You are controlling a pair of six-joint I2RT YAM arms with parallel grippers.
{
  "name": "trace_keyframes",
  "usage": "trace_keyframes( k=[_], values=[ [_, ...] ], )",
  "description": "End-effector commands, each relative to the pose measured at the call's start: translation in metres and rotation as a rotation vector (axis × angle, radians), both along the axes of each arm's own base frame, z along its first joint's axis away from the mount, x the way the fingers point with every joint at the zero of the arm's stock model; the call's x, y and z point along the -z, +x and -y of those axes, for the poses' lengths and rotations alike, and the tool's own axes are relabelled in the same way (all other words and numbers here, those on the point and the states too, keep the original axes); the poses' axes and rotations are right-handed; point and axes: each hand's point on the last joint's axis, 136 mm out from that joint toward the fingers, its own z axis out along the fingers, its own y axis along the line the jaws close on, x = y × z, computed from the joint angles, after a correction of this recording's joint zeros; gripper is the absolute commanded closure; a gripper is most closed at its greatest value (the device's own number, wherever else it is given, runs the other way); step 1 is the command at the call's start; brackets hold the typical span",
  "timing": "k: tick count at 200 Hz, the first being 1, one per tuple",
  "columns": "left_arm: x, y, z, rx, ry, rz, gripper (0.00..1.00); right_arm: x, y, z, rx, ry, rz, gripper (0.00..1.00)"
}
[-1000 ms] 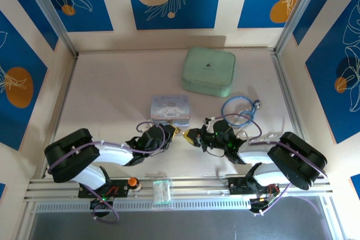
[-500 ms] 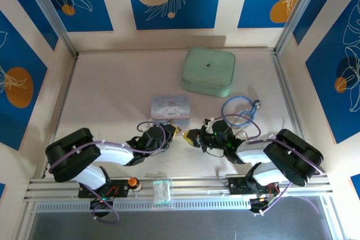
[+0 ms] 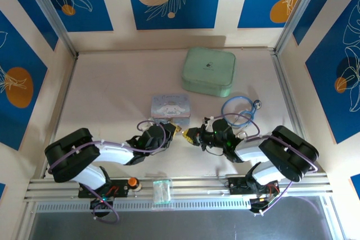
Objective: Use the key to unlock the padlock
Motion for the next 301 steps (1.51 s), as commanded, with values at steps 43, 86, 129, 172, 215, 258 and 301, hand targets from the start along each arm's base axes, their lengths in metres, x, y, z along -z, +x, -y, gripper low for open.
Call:
trace_keyframes(
  k=[43,86,129,172,215,258,301],
  values=[
    [-0.044,0.007,0.029,0.05,-0.189,0.085,1.0,-0.007,0.007,-0.01,-0.036,0.089,0.006,1.0],
    [-0.048,0.004,0.034,0.073,-0.224,0.095,1.0,-0.005,0.012,-0.005,-0.062,0.092,-0.014,1.0],
    [-0.061,0.002,0.042,0.106,-0.281,0.122,1.0,-0.006,0.022,0.002,-0.088,0.105,-0.018,1.0],
    [-0.063,0.001,0.047,0.126,-0.308,0.124,1.0,-0.003,0.023,0.003,-0.121,0.091,-0.032,1.0],
    [-0.063,-0.002,0.052,0.147,-0.31,0.129,1.0,-0.005,0.029,0.004,-0.162,0.134,-0.057,1.0],
    [-0.058,-0.006,0.051,0.16,-0.286,0.116,1.0,-0.009,0.029,0.005,-0.192,0.079,-0.008,1.0],
    [-0.064,-0.006,0.056,0.173,-0.316,0.124,1.0,-0.01,0.029,0.002,-0.216,-0.002,0.046,1.0]
  ],
)
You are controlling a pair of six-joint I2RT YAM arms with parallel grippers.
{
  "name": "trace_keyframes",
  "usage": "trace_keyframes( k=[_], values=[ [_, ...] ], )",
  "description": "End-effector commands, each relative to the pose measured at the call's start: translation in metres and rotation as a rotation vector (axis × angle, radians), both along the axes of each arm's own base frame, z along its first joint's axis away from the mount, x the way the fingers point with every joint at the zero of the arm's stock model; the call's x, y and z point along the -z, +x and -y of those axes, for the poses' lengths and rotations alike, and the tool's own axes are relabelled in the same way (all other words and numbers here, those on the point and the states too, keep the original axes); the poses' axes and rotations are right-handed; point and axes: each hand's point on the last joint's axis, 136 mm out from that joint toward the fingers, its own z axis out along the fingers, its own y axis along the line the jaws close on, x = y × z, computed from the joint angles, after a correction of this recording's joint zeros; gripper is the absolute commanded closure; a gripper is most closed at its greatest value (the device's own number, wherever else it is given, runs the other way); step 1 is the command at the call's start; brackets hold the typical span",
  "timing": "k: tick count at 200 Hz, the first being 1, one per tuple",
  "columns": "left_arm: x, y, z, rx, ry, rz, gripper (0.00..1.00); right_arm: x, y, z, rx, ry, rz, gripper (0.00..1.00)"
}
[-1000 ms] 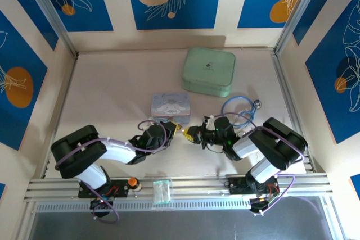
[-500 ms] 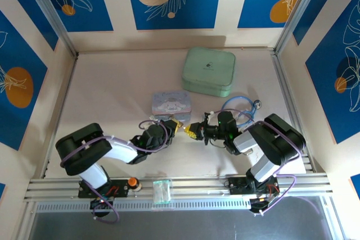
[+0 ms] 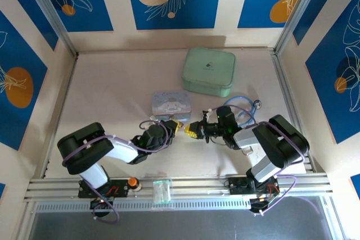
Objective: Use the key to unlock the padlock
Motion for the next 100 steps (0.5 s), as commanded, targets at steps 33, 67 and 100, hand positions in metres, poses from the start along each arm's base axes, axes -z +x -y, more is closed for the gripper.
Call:
trace_keyframes(
  k=[33,67,100],
  values=[
    [-0.069,-0.022,0.044,0.201,-0.227,0.114,1.0,-0.011,0.019,-0.007,-0.019,0.041,0.041,1.0],
    [-0.069,-0.028,0.044,0.222,-0.234,0.123,1.0,-0.012,0.024,-0.003,-0.044,0.09,0.017,1.0],
    [-0.064,-0.031,0.043,0.234,-0.211,0.123,1.0,-0.013,0.023,0.001,-0.052,0.094,0.007,1.0]
  ],
)
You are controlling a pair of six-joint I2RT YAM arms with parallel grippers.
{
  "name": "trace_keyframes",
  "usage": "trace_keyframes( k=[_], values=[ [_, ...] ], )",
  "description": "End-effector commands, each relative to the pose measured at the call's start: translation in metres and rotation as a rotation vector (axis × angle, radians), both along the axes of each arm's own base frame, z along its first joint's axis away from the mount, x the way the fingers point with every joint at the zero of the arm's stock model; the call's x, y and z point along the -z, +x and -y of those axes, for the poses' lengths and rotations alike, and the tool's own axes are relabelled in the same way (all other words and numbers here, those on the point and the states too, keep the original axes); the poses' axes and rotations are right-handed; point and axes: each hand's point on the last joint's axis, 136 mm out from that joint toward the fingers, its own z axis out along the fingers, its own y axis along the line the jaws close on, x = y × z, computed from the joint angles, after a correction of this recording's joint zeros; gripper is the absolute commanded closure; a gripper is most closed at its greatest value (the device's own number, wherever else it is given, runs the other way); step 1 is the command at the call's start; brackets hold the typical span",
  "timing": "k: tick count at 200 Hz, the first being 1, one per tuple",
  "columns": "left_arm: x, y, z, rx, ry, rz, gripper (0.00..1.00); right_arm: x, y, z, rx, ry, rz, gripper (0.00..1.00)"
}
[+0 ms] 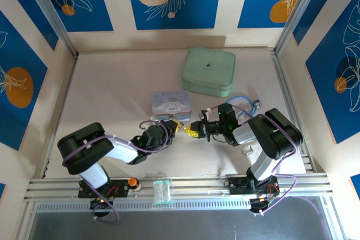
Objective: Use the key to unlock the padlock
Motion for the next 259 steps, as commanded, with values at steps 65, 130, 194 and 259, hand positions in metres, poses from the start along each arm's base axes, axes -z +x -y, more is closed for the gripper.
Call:
trace_keyframes(
  k=[65,130,194,259],
  values=[
    [-0.07,-0.033,0.048,0.239,-0.21,0.182,1.0,-0.012,0.028,-0.006,0.036,0.083,-0.015,1.0],
    [-0.076,-0.035,0.053,0.234,-0.282,0.203,1.0,-0.008,0.031,-0.011,0.012,0.084,-0.051,1.0],
    [-0.065,-0.04,0.059,0.267,-0.206,0.16,1.0,-0.014,0.032,-0.007,0.068,-0.009,0.028,1.0],
    [-0.068,-0.04,0.064,0.271,-0.222,0.161,1.0,-0.02,0.025,-0.02,0.031,-0.019,0.046,1.0]
  ],
)
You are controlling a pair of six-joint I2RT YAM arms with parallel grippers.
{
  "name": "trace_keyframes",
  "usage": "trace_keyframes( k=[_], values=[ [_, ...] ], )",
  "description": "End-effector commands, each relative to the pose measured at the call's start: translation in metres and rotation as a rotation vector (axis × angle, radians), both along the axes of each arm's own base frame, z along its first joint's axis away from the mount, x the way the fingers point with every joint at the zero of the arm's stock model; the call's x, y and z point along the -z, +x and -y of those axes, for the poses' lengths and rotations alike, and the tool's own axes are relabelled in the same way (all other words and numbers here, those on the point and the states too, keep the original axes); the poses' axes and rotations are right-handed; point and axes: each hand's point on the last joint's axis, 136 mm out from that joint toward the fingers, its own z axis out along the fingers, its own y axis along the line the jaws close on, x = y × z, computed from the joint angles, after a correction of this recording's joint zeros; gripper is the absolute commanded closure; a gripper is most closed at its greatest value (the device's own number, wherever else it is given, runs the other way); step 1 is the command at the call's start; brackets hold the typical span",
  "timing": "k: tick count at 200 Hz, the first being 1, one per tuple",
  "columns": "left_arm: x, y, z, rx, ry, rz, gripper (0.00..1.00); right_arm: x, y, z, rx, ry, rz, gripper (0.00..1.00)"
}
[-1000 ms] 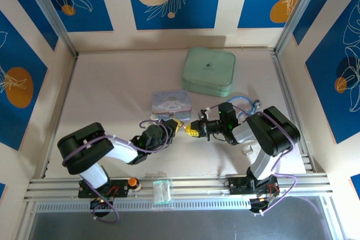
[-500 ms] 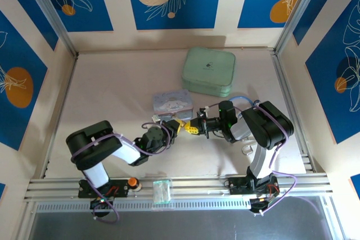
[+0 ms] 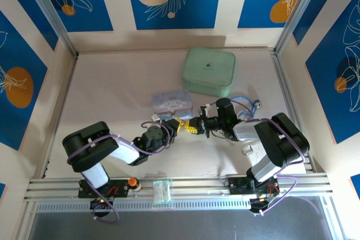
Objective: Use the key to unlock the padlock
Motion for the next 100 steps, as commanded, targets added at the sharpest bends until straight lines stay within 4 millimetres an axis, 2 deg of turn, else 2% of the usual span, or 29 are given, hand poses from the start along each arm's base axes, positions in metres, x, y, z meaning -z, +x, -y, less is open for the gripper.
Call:
trace_keyframes(
  k=[1,12,30,71,81,100],
  values=[
    [-0.056,-0.04,0.055,0.26,-0.181,0.08,1.0,-0.006,0.019,-0.011,0.034,0.026,0.062,1.0],
    [-0.054,-0.04,0.054,0.257,-0.179,0.073,1.0,-0.001,0.018,-0.009,0.044,0.014,0.049,0.97],
    [-0.048,-0.04,0.05,0.247,-0.149,0.058,1.0,0.008,0.015,-0.003,0.061,-0.028,0.037,0.78],
    [-0.038,-0.041,0.043,0.234,-0.072,0.029,1.0,0.022,0.004,0.019,0.074,-0.21,0.081,0.49],
    [-0.034,-0.04,0.041,0.227,-0.062,0.024,1.0,0.023,0.0,0.026,0.067,-0.27,0.108,0.45],
    [-0.024,-0.041,0.038,0.226,-0.027,-0.006,1.0,0.025,-0.008,0.039,0.042,-0.389,0.187,0.44]
  ],
)
